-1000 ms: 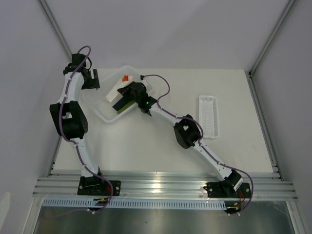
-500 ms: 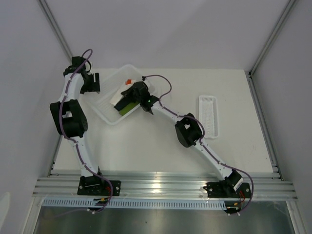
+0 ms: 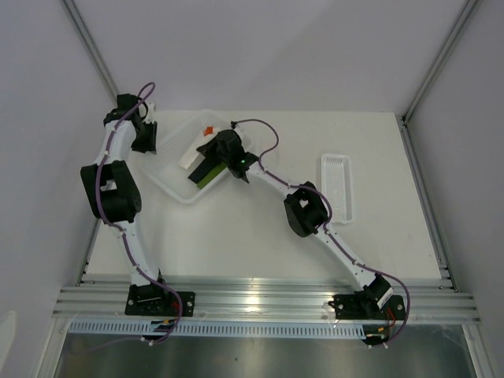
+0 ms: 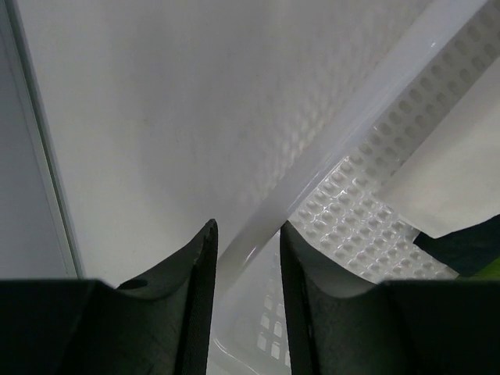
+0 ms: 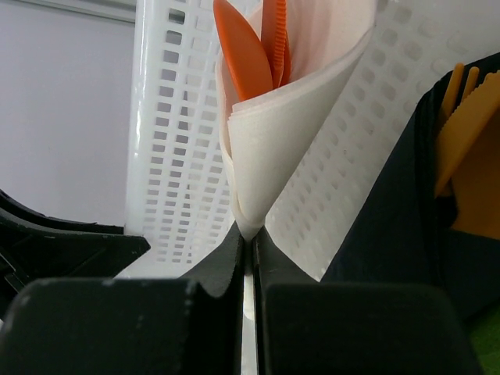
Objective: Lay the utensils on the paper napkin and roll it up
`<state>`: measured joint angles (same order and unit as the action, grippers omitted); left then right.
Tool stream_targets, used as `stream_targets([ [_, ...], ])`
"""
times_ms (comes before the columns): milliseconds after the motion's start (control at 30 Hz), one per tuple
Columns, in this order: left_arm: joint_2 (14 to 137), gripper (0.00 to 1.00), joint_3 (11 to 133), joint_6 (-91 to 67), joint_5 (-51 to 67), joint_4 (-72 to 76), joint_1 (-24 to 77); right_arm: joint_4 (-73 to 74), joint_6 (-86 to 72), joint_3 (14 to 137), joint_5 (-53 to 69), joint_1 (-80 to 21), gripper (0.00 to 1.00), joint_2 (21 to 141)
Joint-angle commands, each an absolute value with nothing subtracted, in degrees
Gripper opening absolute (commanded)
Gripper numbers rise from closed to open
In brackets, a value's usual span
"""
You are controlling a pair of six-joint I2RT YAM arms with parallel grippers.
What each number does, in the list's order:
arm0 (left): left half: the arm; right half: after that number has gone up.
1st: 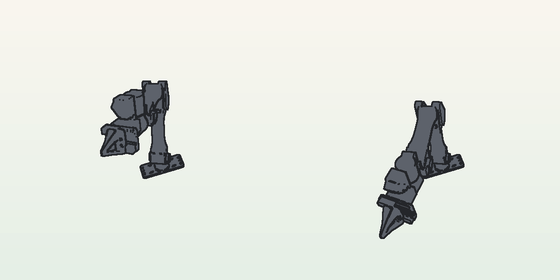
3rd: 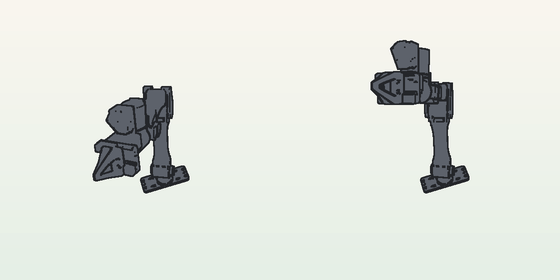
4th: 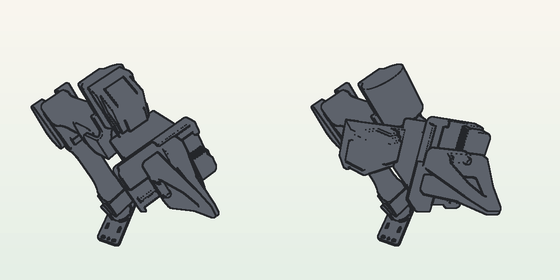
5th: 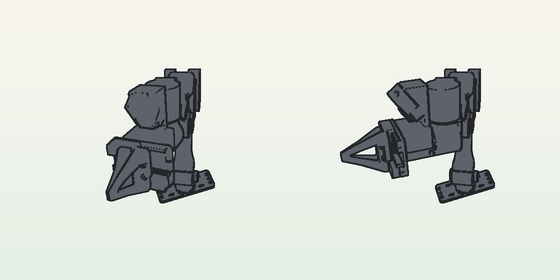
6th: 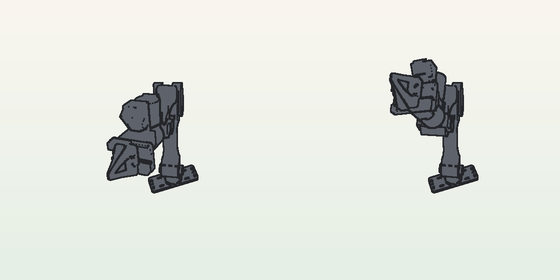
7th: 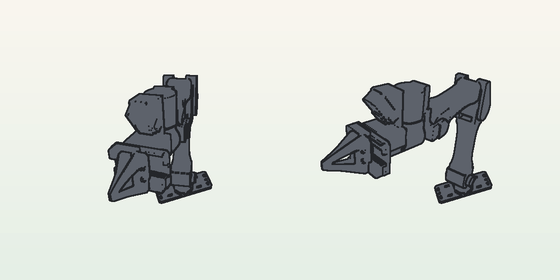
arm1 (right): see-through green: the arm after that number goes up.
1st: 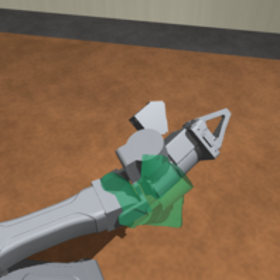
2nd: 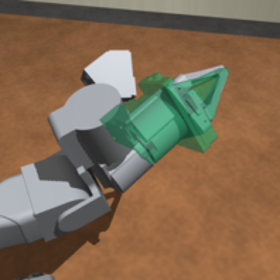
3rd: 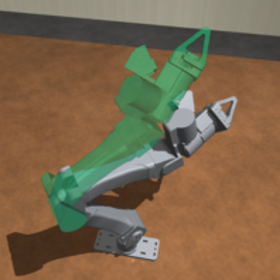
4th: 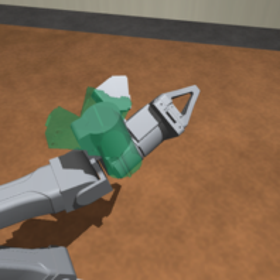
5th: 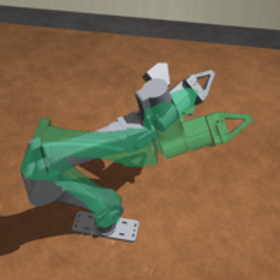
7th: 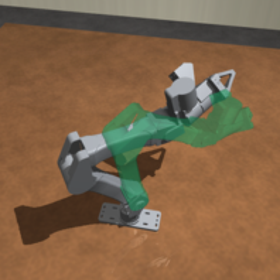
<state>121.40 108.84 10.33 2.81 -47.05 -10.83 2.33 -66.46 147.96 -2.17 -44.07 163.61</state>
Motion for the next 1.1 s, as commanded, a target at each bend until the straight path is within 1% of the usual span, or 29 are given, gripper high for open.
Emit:
stream_targets([
  [0, 119.80, 0.35, 106.09, 12.04, 5.01, -44.75, -11.16, 3.08, -67.50, 146.95, -1.85, -44.03, 0.00, 160.93],
  [33, 119.62, 0.33, 105.74, 12.30, 5.18, -44.56, -11.16, 2.99, -67.59, 146.95, -1.85, -44.03, 0.00, 160.93],
  [300, 117.95, 0.30, 103.36, 15.20, 8.35, -44.56, -11.16, 6.05, -68.12, 147.74, -0.79, -44.47, 0.00, 161.02],
  [400, 116.99, 0.22, 102.05, 15.64, 8.61, -44.30, -11.08, 9.47, -69.34, 147.92, -0.70, -44.91, 0.00, 161.02],
  [667, 113.73, 0.13, 98.36, 14.33, 10.10, -44.12, -11.16, 15.20, -69.78, 148.71, -3.25, -45.79, 0.00, 161.89],
  [800, 112.50, 0.01, 96.25, 13.71, 11.08, -43.77, -11.16, 19.05, -70.22, 149.06, -3.43, -46.05, 0.00, 162.51],
  [1067, 111.01, 0.01, 94.05, 13.01, 9.67, -42.98, -11.08, 22.84, -71.28, 148.71, -6.94, -45.62, 0.00, 162.60],
])
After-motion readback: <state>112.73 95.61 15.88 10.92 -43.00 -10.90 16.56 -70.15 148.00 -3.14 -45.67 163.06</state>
